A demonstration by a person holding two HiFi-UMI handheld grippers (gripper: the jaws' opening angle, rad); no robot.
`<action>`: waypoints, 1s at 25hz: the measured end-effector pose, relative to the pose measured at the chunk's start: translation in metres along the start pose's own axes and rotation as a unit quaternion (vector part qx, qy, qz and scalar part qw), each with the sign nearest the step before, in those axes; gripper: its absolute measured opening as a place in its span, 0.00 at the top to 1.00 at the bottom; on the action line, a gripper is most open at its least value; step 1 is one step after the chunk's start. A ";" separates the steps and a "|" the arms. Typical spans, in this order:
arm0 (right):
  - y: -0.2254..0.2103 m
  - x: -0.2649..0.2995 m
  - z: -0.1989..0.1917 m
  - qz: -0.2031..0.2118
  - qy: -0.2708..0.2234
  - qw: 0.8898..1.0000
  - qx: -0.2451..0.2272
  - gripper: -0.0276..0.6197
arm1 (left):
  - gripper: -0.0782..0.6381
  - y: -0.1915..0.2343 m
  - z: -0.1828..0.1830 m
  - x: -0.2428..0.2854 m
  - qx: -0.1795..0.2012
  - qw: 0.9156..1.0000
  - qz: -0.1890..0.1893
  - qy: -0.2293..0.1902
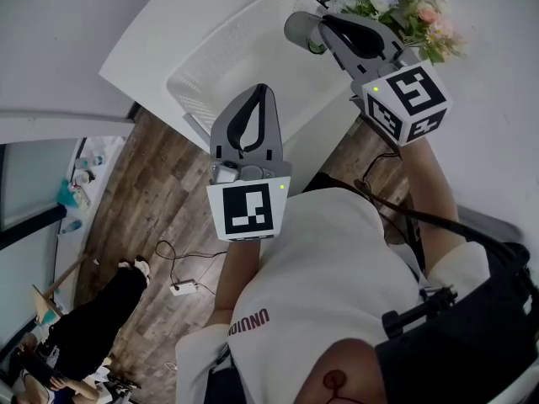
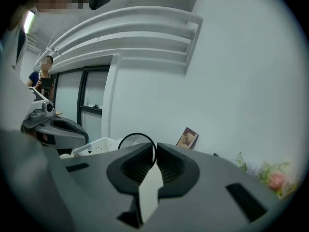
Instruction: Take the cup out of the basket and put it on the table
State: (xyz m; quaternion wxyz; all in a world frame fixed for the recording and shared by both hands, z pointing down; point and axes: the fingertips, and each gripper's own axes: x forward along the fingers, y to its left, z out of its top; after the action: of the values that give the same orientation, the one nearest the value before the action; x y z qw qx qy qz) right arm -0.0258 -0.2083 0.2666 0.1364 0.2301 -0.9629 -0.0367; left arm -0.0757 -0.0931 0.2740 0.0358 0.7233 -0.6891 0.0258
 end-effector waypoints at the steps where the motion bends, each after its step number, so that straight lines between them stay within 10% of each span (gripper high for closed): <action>1: -0.002 -0.002 0.000 -0.004 -0.003 1.000 0.006 0.90 | 0.87 -0.001 0.000 0.001 0.000 1.000 -0.002 0.000; 25: -0.034 -0.062 -0.022 -0.081 -0.027 0.992 0.089 0.90 | 0.87 -0.026 0.002 0.016 0.001 0.999 -0.042 0.002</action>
State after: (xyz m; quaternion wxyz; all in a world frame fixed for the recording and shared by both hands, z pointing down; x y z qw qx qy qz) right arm 0.0480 -0.2107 0.2680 0.0859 0.3176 -0.9438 0.0315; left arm -0.0485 -0.1077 0.2734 0.0379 0.7519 -0.6577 0.0260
